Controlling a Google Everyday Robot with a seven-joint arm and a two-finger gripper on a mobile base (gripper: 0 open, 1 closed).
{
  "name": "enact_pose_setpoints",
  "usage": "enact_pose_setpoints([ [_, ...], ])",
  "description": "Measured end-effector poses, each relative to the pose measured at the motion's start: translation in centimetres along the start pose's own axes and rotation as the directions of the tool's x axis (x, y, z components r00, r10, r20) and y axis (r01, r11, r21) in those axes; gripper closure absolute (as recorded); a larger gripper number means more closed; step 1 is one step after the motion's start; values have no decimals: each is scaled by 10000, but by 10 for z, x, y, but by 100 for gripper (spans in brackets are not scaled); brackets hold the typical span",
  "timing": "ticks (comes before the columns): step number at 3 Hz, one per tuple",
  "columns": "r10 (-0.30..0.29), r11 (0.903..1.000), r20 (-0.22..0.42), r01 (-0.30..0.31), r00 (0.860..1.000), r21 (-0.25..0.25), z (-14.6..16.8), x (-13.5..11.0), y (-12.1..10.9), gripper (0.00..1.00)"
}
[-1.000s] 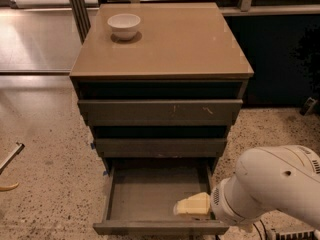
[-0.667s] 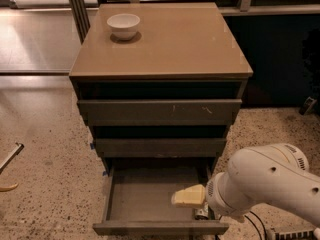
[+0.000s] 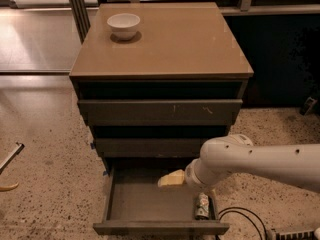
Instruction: Pick 7up can from bottom drawer and place on counter
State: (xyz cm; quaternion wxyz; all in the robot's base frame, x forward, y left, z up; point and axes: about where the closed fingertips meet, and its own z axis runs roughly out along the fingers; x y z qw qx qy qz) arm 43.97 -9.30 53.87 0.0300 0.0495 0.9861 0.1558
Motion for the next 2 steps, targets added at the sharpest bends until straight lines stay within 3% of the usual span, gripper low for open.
enact_pose_setpoints([
  [1,-257,9993,-593,241,9979,-275,55,-27,-10,0],
  [2,-328,9987,-1428,268,9892,-441,101,-42,-34,0],
])
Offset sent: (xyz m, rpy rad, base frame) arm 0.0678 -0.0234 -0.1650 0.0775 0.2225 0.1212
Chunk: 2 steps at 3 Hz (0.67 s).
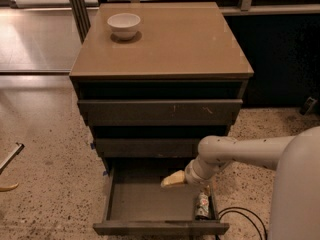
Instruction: Pick 7up can from bottom drawer and place on counter
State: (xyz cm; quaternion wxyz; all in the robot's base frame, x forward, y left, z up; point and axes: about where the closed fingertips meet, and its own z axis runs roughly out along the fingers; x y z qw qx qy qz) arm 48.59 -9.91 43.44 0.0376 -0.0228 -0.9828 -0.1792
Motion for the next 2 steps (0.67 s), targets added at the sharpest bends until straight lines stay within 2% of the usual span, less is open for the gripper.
enact_pose_setpoints([
  [1,-211,9987,-608,182,9979,-479,28,-11,-25,0],
  [2,-506,9937,-811,421,9954,-1037,45,-20,-51,0],
])
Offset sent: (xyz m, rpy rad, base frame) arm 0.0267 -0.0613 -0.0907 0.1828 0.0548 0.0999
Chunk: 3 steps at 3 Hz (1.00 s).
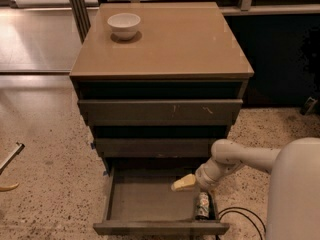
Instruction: Pick 7up can from bottom drawer and place on counter
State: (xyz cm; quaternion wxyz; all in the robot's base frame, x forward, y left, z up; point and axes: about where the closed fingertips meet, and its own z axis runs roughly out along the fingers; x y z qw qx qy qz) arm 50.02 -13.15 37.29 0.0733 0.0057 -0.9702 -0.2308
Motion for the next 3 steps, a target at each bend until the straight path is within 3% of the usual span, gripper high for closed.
enact_pose_setpoints([
  [1,-288,9978,-65,284,9996,-606,15,-10,-21,0],
  [2,-613,9895,-12,606,9981,-1309,44,-26,-38,0],
  [3,-588,9879,-30,577,9983,-1440,46,-26,-39,0],
])
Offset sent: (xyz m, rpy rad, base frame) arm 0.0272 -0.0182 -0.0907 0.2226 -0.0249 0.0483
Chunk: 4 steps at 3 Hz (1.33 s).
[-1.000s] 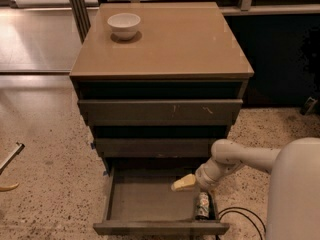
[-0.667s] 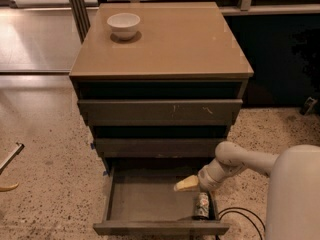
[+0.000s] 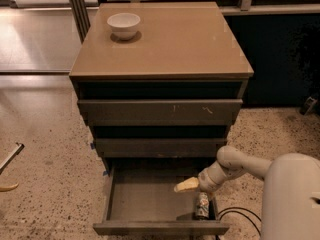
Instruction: Pick 7up can from bottom drawer and place on counter
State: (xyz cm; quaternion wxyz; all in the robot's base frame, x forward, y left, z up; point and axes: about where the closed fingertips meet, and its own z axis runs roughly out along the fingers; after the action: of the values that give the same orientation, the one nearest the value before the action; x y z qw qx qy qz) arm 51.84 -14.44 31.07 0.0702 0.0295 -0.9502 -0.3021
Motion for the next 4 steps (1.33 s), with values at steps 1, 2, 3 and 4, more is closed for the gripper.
enact_pose_setpoints([
  [1,249,9991,-139,-254,9996,-330,5,1,-14,0],
  [2,468,9959,-302,-490,9984,-765,13,3,-20,0],
  [3,684,9922,-435,-725,9967,-1012,25,3,-20,0],
  [4,896,9900,-412,-935,9951,-1057,41,1,-24,0],
])
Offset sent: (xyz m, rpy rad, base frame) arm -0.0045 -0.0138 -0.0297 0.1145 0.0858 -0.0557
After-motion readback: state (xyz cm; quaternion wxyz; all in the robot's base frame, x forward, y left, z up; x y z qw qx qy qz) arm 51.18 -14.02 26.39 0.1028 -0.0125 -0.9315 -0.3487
